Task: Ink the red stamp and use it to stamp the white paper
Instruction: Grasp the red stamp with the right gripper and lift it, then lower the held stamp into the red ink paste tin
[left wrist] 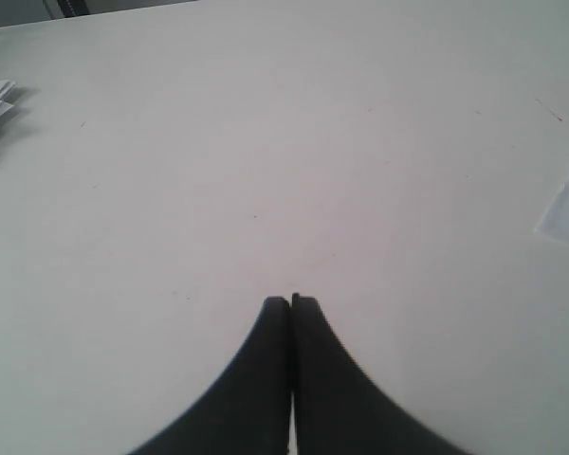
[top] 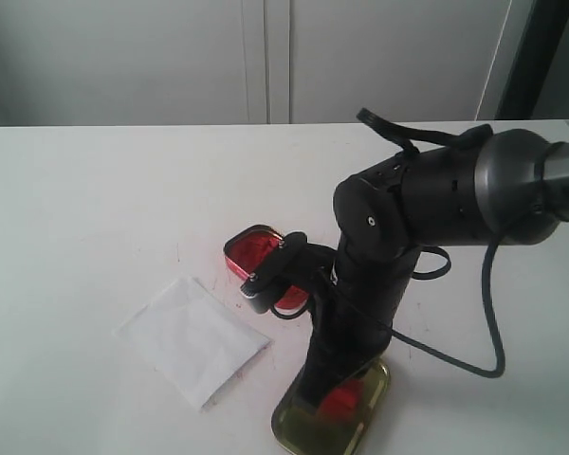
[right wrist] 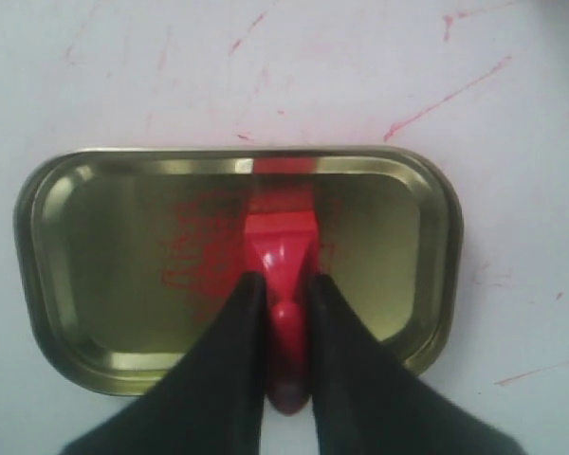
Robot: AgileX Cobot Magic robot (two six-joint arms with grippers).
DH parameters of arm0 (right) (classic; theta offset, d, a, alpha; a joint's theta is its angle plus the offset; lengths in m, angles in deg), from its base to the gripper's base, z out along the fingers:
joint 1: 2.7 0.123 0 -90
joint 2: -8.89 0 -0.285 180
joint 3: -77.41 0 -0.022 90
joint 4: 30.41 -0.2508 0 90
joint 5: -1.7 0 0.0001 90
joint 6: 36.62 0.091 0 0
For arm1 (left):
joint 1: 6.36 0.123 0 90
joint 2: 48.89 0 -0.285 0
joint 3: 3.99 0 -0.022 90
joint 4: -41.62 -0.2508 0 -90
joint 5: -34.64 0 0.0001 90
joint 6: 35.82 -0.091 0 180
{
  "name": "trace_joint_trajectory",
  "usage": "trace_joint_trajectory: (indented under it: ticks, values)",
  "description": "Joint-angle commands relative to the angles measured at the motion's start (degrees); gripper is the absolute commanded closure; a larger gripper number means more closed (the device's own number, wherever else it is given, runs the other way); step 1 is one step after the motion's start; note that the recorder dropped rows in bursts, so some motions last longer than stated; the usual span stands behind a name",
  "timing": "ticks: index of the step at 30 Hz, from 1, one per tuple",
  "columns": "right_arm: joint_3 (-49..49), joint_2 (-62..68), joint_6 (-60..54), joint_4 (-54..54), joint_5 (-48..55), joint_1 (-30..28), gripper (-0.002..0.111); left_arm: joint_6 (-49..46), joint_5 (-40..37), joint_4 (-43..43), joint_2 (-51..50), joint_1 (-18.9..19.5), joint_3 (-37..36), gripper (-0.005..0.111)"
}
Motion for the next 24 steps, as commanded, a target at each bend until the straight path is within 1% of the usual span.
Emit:
trace_joint_trajectory:
  ticks: [1,5,8,12,19,24]
  values:
    - [1.0,-2.6,-0.2,0.6,0.8,0.0,0.108,0.2,-0.1,0.2,0.0,-0.2,-0.2,0.107]
    - [3.5,-4.3,2.4,0.6,2.1,0.0,0.108,0.2,-0.1,0.2,0.0,-0.2,-0.2,0.107]
    - [7.4,-4.5,3.6,0.6,4.7,0.0,0.108,0.2,-0.1,0.2,0.0,-0.2,-0.2,0.107]
    - [12.1,-4.0,4.9,0.8,5.1,-0.2,0.108,0.2,-0.1,0.2,0.0,-0.2,-0.2,0.107]
    - [20.6,1.2,5.9,1.0,7.0,-0.3,0.108,0.2,-0.1,0.2,0.0,-0.2,-0.2,0.107]
    - [27.1,6.7,7.5,1.0,8.5,-2.4,0.108,0.2,-0.1,0.2,0.0,-0.2,-0.2,0.107]
